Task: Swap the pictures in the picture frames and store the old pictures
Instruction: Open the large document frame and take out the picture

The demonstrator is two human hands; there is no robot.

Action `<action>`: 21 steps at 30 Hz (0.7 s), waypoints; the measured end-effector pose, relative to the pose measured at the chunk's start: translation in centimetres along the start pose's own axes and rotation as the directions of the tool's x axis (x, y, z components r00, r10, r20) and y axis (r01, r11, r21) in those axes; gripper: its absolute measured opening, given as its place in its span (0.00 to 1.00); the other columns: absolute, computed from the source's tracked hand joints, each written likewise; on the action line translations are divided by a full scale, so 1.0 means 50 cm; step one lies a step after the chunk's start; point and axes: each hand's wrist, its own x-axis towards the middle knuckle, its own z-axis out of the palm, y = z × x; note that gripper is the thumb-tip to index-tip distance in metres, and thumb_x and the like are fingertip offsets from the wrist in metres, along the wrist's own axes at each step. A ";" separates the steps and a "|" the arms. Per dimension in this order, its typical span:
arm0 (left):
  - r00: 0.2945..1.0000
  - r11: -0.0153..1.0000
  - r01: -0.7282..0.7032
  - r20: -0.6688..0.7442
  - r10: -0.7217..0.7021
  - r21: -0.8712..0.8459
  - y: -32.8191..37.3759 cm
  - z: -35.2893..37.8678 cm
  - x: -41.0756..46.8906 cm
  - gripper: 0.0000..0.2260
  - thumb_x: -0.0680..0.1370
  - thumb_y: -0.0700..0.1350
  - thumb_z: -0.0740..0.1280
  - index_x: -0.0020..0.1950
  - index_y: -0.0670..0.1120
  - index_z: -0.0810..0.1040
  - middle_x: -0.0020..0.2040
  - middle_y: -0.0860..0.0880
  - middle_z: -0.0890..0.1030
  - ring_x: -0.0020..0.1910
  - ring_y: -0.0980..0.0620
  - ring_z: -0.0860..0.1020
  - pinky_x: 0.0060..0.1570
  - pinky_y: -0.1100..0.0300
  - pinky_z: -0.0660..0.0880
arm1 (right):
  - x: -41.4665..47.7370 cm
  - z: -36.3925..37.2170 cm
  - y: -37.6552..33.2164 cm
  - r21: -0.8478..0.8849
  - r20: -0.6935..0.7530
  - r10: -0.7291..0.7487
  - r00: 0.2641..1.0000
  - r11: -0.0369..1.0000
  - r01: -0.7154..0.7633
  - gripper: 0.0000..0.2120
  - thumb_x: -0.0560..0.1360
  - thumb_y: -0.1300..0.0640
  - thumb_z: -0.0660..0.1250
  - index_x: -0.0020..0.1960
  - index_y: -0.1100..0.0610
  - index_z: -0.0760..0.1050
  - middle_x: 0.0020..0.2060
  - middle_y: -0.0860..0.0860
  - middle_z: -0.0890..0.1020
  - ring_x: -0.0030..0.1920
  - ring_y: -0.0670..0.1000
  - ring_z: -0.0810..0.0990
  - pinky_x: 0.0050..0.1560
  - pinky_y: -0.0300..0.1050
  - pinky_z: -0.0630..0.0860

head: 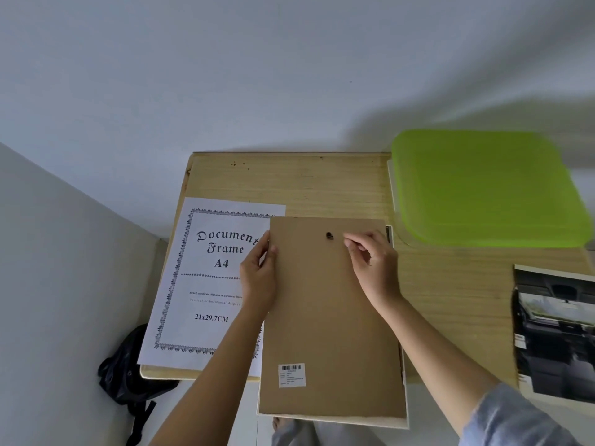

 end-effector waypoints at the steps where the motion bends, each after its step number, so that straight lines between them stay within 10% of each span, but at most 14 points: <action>1: 1.000 1.000 0.001 -0.009 -0.001 -0.011 -0.002 -0.004 0.003 0.16 0.79 0.39 0.62 0.68 0.43 0.71 0.61 0.55 0.75 0.60 0.61 0.73 0.54 0.74 0.71 | -0.013 -0.017 0.008 -0.007 -0.035 0.026 0.999 1.000 -0.027 0.07 0.72 0.68 0.68 0.48 0.63 0.80 0.40 0.55 0.79 0.38 0.42 0.74 0.41 0.28 0.73; 8: 0.997 0.993 0.037 -0.062 -0.044 -0.112 -0.004 -0.038 0.016 0.16 0.78 0.39 0.63 0.67 0.43 0.72 0.63 0.50 0.76 0.62 0.56 0.74 0.60 0.63 0.71 | -0.114 -0.078 0.038 0.054 -0.180 0.360 0.915 0.933 -0.357 0.10 0.74 0.68 0.64 0.54 0.64 0.78 0.46 0.58 0.77 0.43 0.50 0.77 0.47 0.23 0.68; 21: 0.990 0.929 0.118 -0.026 -0.136 -0.351 0.015 -0.091 0.038 0.16 0.78 0.38 0.63 0.66 0.44 0.73 0.54 0.50 0.80 0.52 0.53 0.79 0.56 0.56 0.76 | -0.086 -0.035 0.020 0.089 -0.140 0.409 0.902 0.912 -0.400 0.13 0.76 0.69 0.60 0.60 0.65 0.76 0.51 0.59 0.77 0.47 0.45 0.75 0.50 0.20 0.67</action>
